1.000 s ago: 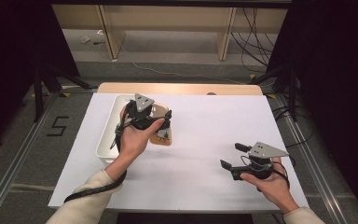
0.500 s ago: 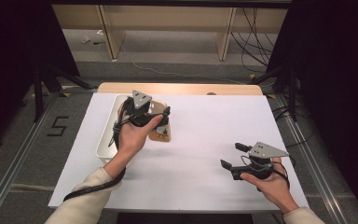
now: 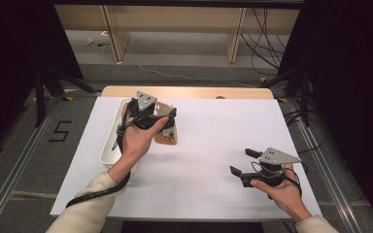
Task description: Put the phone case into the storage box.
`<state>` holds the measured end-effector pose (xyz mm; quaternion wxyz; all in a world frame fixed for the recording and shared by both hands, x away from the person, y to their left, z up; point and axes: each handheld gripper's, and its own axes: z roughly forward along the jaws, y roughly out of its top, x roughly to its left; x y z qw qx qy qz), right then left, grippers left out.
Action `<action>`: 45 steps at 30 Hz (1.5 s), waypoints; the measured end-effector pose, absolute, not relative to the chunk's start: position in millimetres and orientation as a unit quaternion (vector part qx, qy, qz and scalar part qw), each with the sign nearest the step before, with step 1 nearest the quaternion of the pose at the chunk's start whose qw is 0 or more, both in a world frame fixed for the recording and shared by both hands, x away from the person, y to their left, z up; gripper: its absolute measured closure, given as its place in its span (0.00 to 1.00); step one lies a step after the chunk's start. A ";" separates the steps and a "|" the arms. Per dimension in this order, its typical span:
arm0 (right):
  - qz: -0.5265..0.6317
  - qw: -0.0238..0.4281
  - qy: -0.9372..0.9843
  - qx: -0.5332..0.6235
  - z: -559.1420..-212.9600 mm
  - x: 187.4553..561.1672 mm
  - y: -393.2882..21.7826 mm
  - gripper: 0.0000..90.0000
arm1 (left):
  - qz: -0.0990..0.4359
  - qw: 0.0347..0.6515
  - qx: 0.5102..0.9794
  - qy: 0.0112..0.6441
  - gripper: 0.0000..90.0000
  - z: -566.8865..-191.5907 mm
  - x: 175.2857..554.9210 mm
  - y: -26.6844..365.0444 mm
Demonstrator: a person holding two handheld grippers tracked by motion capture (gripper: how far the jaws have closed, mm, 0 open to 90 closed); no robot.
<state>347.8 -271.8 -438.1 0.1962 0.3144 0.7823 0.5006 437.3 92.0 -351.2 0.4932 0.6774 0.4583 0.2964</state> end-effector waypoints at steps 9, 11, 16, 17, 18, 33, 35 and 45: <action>0.500 0.197 0.782 0.315 -438.2 347.9 -271.9 0.17 | 0.296 0.498 0.672 0.461 0.12 -350.2 440.5 94.6; 0.500 0.197 0.782 0.315 -438.2 347.8 -271.8 0.17 | 0.295 0.498 0.673 0.461 0.12 -349.8 440.9 94.7; 0.501 0.197 0.782 0.314 -438.4 348.0 -271.8 0.17 | 0.296 0.500 0.672 0.459 0.12 -348.8 441.7 95.1; 0.501 0.197 0.782 0.314 -438.5 348.0 -271.7 0.17 | 0.295 0.500 0.672 0.459 0.12 -348.5 441.8 95.2; 0.501 0.197 0.782 0.314 -438.6 348.1 -271.6 0.17 | 0.295 0.500 0.672 0.459 0.12 -348.2 441.9 95.4; 0.501 0.197 0.782 0.315 -438.6 348.2 -271.9 0.17 | 0.308 0.500 0.670 0.453 0.12 -340.3 446.2 98.8; 0.501 0.197 0.782 0.314 -438.6 348.1 -271.9 0.17 | 0.310 0.501 0.670 0.453 0.12 -339.2 446.7 99.3; 0.501 0.197 0.782 0.314 -438.9 348.3 -271.7 0.17 | 0.314 0.501 0.667 0.453 0.12 -335.8 449.0 102.7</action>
